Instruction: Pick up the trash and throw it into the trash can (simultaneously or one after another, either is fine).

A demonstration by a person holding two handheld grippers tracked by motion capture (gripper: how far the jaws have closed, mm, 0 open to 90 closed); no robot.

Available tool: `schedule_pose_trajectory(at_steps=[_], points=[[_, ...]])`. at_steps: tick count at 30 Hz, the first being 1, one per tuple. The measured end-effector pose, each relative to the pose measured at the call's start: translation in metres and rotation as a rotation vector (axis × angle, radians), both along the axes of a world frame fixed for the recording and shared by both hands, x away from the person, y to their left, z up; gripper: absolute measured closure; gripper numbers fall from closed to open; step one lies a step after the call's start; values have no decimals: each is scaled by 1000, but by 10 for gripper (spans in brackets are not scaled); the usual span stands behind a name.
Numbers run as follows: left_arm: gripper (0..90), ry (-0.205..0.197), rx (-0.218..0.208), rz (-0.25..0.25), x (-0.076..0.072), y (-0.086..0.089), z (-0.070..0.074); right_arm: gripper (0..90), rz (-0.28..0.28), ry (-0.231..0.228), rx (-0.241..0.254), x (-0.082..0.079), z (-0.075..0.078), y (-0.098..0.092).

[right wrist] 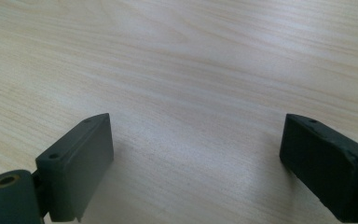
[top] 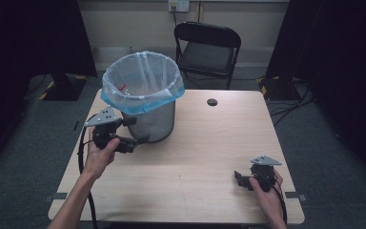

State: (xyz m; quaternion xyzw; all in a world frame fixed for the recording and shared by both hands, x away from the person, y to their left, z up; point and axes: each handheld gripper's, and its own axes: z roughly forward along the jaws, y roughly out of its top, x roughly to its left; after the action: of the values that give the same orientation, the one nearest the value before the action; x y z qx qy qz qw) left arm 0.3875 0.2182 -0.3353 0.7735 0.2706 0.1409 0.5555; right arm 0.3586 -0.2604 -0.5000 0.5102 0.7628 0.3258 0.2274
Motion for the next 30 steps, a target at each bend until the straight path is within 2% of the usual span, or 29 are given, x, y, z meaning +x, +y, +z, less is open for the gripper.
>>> schedule_pose_trajectory(at_steps=[5,8,10,13,15,16,18,30], points=[[158,20,7,4,-5,0,-14,89,0,0,0,0,0,0],[169,19,33,22,-7,1,-22,89,0,0,0,0,0,0],[175,16,35,28,-9,1,-26,89,0,0,0,0,0,0],[176,23,50,11,-12,1,-32,89,0,0,0,0,0,0],[177,28,61,13,-14,2,-37,89,0,0,0,0,0,0],[177,37,52,17,-15,2,-41,89,0,0,0,0,0,0],[178,38,73,26,-17,4,-47,89,0,0,0,0,0,0],[179,106,90,67,-26,13,-82,89,0,0,0,0,0,0]])
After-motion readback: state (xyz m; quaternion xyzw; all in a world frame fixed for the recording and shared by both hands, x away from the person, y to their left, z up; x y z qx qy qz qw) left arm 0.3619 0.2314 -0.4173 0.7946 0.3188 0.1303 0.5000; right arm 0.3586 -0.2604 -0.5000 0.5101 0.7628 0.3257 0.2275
